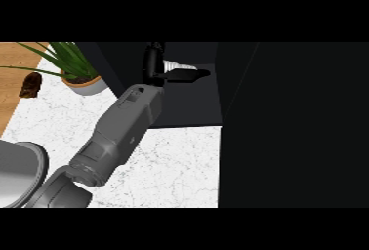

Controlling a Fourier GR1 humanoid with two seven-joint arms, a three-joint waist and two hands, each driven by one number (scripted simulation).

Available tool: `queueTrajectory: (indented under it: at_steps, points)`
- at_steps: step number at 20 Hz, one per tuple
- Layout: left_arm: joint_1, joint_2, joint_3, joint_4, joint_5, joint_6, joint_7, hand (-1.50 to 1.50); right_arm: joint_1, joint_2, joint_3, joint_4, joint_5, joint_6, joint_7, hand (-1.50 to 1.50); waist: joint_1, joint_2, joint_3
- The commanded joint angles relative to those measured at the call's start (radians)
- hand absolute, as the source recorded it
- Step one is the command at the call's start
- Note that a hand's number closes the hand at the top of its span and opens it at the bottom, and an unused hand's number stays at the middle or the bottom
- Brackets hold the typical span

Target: Pick up the bottled water, place it into the cabinet and close the cabinet

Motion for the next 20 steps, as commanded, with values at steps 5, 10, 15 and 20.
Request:
queueTrajectory:
  at_steps: [5,10,15,20]
  points:
    - [0.171,-0.007,-0.099,-0.19,0.037,-0.014,-0.001,-1.5,0.05,0.002,0.008,-0.153,-0.056,-0.032,0.084,-1.5,0.027,-0.015,0.0]
    - [0.274,-0.007,-0.188,-0.373,0.093,-0.076,0.079,-1.5,0.058,0.027,0.057,-0.15,0.01,-0.053,0.072,-1.5,0.034,-0.02,0.0]
    - [0.482,-0.007,-0.285,-0.59,0.136,-0.147,0.045,-1.5,0.045,0.014,0.032,-0.103,-0.003,-0.047,0.059,-1.5,0.046,-0.021,0.0]
    - [0.578,-0.001,-0.35,-0.82,0.095,-0.114,0.098,-1.5,-0.03,0.048,0.083,-0.097,0.063,-0.104,0.098,-1.5,0.058,-0.017,0.0]
